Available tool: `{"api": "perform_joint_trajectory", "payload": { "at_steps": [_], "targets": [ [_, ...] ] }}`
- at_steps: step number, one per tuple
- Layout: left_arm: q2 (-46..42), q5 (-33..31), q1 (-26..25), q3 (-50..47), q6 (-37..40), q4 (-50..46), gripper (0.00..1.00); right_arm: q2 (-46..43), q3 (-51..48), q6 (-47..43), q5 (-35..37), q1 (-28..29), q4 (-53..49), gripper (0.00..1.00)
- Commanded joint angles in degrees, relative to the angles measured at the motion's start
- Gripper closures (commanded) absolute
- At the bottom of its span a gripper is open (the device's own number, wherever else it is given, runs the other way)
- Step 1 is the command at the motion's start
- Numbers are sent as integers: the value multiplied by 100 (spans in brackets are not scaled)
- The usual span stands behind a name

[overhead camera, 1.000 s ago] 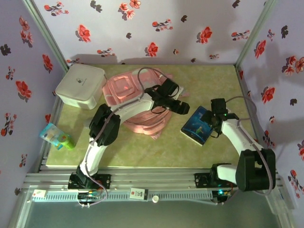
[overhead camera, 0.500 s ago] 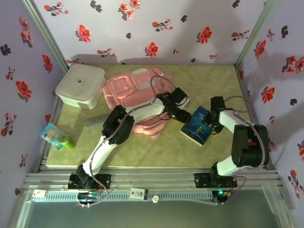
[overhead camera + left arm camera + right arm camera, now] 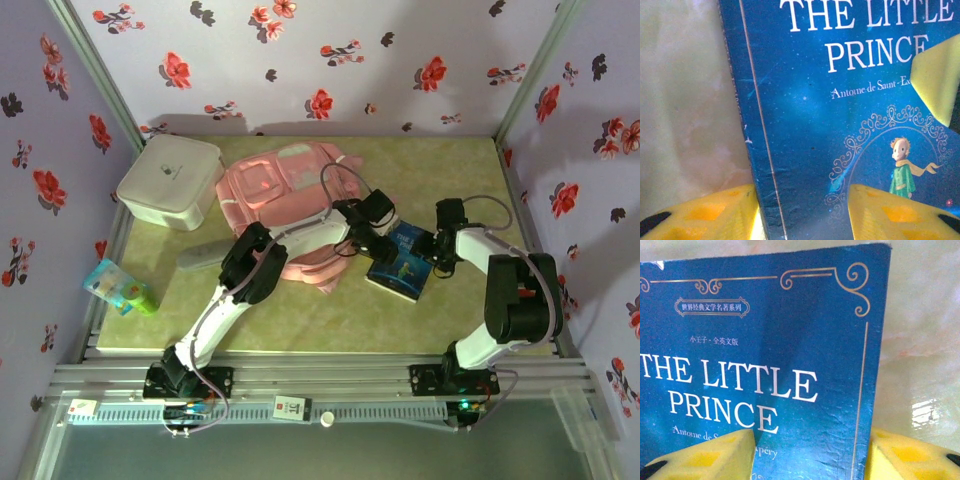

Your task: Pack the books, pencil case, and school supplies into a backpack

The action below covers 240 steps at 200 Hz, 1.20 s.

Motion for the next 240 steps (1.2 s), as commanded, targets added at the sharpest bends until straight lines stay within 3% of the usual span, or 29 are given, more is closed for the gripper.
{"api": "perform_joint_trajectory", "payload": {
  "at_steps": [1, 54, 151, 240],
  "targets": [
    [248, -432, -56, 118, 141, -326, 51, -84, -47, 51, -75, 44, -82, 43],
    [328, -553, -56, -102, 152, -365, 53, -243, -210, 464, 632, 56, -506, 42],
    [543, -617, -82, -120, 117, -488, 59, -136, -272, 590, -762, 211, -8, 42],
    [742, -620, -125, 36, 178, -628, 66, -1134, 379, 557, -493, 435, -982, 45]
  ]
}}
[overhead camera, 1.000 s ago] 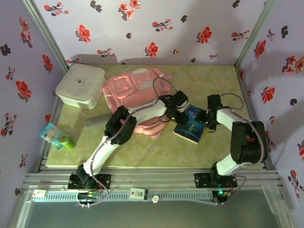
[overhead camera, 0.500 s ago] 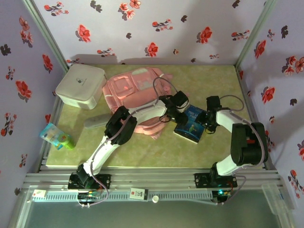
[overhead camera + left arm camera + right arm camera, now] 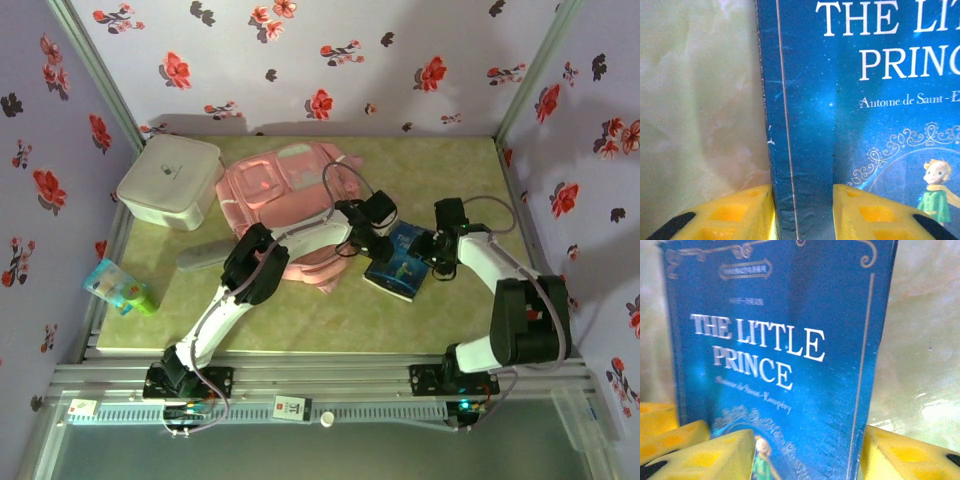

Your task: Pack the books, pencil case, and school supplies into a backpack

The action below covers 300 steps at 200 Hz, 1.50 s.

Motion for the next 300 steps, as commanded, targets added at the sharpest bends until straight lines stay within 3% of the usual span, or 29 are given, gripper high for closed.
{"api": "perform_joint_trajectory", "payload": {
  "at_steps": [1, 68, 139, 173, 228, 264, 300],
  "targets": [
    [629, -208, -73, -120, 159, -423, 66, -254, 303, 57, -366, 138, -182, 45],
    [635, -214, -74, -102, 185, -442, 67, -154, 323, 55, -141, 163, -249, 63],
    [374, -379, 1, 163, 506, -717, 65, -471, 318, -43, 347, 165, -393, 97],
    [-277, -155, 131, 706, 535, -1227, 46, -935, 227, -150, 500, 165, -269, 100],
    [-1841, 218, 595, -102, 223, -642, 23, -1694, 298, -362, -93, 109, 83, 100],
    [-2702, 1160, 1152, -1192, -364, 321, 11, -1976, 574, -296, -751, 103, 327, 100],
    [-3328, 2380, 1768, -2536, -1448, 2231, 3, -2018, 674, 106, -1774, 96, 1098, 100]
  ]
}}
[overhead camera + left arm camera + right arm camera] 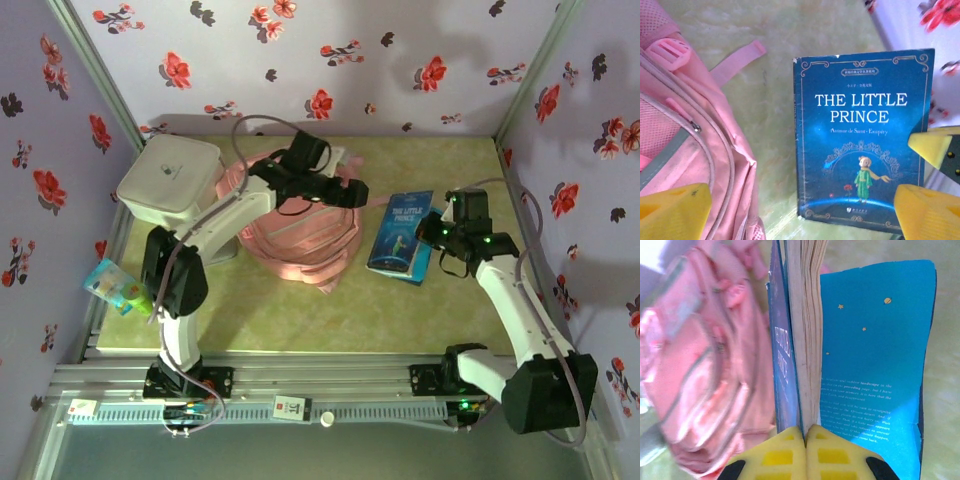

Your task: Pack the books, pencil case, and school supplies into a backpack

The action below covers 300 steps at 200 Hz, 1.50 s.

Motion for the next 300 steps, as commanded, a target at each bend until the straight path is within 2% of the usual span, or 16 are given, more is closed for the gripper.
{"api": "perform_joint_trajectory", "payload": {
  "at_steps": [1, 32, 73, 102, 133, 187, 259, 272, 284, 300],
  "targets": [
    [-198, 1102, 268, -773, -951, 1447, 3, -123, 290, 297, -1006, -19, 1000, 100],
    [-226, 1549, 503, -1329, -1675, 2447, 3, 80, 218, 885, -1872, -15, 1939, 100],
    [-109, 1597, 508, -1307, -1658, 2386, 4, 406, 173, 1311, -2482, 15, 2697, 100],
    [-4, 1941, 512, -1111, -1543, 2264, 10, 567, 169, 1421, -2756, 60, 2944, 100],
    [-36, 1949, 520, -905, -1192, 1857, 16, 659, 188, 1395, -2853, 69, 3009, 100],
    [-54, 1941, 523, -690, -997, 1507, 43, 833, 227, 1100, -2725, 64, 2753, 100],
    [-283, 1928, 676, -868, -1081, 1643, 86, 1156, 427, 577, -1839, 66, 2023, 100],
    [-370, 1919, 760, -1012, -1200, 1835, 100, 1194, 361, 690, -1689, 66, 2126, 91],
    [-463, 1896, 855, -1157, -1314, 2032, 100, 1209, 211, 1005, -1491, 77, 2349, 70],
    [-552, 1792, 1003, -1290, -1419, 2145, 100, 1167, -212, 1596, -1455, 120, 3129, 50]
  ]
}}
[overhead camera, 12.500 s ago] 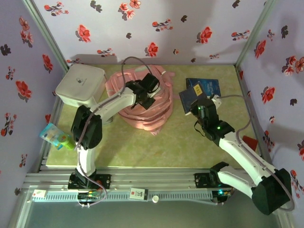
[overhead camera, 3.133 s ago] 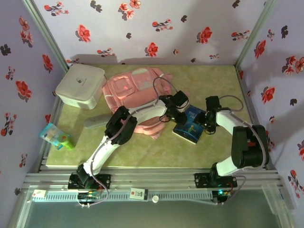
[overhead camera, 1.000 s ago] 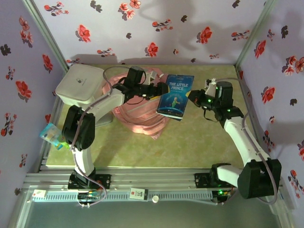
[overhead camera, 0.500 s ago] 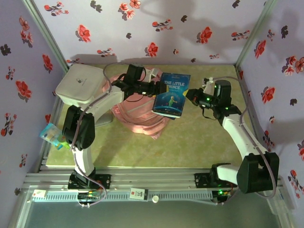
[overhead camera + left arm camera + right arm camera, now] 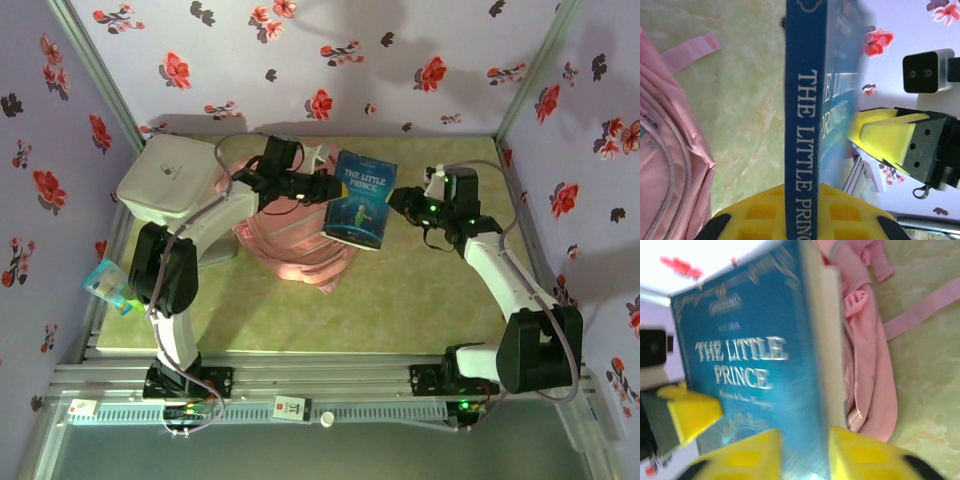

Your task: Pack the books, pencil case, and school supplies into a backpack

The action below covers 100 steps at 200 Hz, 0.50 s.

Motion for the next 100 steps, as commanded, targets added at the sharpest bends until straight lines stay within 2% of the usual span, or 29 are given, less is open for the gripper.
{"api": "perform_joint_trajectory", "payload": {
  "at_steps": [1, 27, 47, 69, 100],
  "targets": [
    [-381, -64, 315, -196, -220, 412, 100, -32, -400, 715, 365, 55, 946, 49],
    [-545, -391, 588, -307, -327, 377, 100, -314, -891, 1436, 786, 199, 1702, 24],
    [-688, -728, 772, -462, -562, 589, 100, -450, -1195, 1893, 1069, 386, 2310, 13],
    [-851, -1031, 913, -671, -1070, 1116, 100, -460, -1289, 2297, 1296, 722, 2703, 6],
    [-1030, -1310, 945, -959, -1703, 2086, 100, -200, -1306, 2945, 1569, 1298, 3477, 1]
  ]
}}
